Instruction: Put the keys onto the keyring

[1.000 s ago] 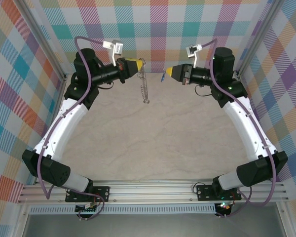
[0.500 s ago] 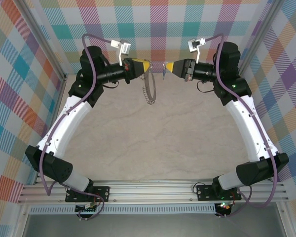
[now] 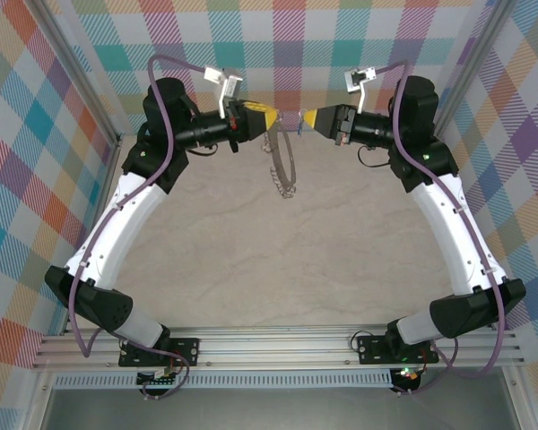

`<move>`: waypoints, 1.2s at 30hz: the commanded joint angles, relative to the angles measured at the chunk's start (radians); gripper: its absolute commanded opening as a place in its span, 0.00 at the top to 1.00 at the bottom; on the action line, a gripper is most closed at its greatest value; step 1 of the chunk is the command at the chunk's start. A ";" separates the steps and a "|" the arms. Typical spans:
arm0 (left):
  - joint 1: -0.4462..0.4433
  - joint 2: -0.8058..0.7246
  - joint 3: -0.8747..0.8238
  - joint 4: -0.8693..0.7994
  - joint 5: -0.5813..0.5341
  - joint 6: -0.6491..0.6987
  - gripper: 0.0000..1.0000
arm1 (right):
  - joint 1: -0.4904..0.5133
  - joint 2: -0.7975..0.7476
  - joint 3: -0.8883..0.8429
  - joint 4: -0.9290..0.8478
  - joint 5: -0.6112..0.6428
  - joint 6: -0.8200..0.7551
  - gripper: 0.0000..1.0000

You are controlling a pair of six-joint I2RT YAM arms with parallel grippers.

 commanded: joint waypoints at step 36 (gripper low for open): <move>-0.042 0.036 0.236 -0.205 -0.029 0.305 1.00 | 0.135 0.052 0.229 -0.125 0.176 -0.173 1.00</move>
